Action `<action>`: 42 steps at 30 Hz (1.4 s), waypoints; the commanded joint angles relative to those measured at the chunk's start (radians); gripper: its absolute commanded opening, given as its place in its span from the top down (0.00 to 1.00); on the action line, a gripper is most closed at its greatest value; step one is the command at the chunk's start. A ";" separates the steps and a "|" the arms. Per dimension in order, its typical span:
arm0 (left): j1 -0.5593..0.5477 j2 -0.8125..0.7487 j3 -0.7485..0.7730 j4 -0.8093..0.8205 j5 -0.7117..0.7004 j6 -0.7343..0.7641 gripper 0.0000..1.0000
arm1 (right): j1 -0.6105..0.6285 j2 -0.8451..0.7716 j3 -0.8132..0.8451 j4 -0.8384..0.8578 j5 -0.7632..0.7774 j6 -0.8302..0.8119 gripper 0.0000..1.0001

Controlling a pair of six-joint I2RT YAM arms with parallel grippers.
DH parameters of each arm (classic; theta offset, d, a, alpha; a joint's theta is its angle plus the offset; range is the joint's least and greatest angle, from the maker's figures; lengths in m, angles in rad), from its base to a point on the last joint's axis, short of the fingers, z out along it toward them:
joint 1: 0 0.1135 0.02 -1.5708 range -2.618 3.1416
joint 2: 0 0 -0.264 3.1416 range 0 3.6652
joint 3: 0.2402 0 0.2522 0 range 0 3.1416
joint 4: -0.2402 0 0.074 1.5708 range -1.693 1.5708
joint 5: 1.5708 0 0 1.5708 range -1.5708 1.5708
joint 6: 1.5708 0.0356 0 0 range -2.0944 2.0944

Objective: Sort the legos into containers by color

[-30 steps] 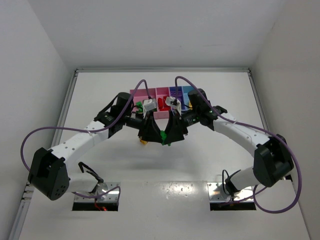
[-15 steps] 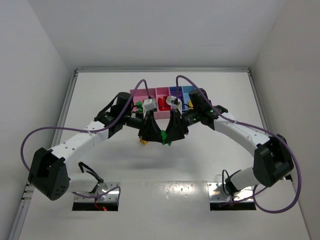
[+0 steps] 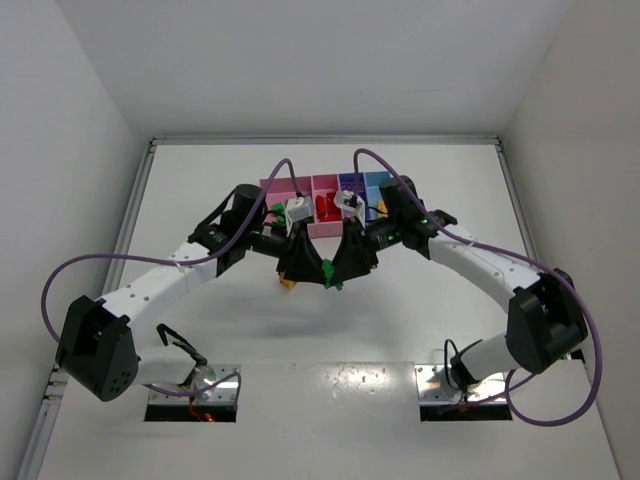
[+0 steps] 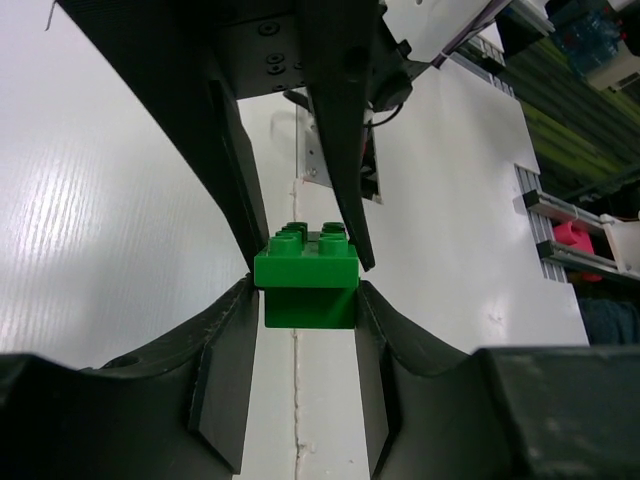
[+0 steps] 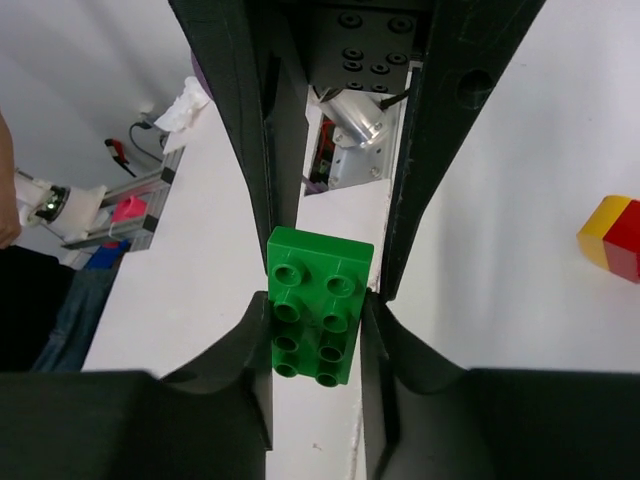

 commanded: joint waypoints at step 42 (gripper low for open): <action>0.163 0.123 0.081 0.148 -1.063 0.010 0.74 | -0.129 -0.064 -0.027 0.441 0.370 0.230 1.00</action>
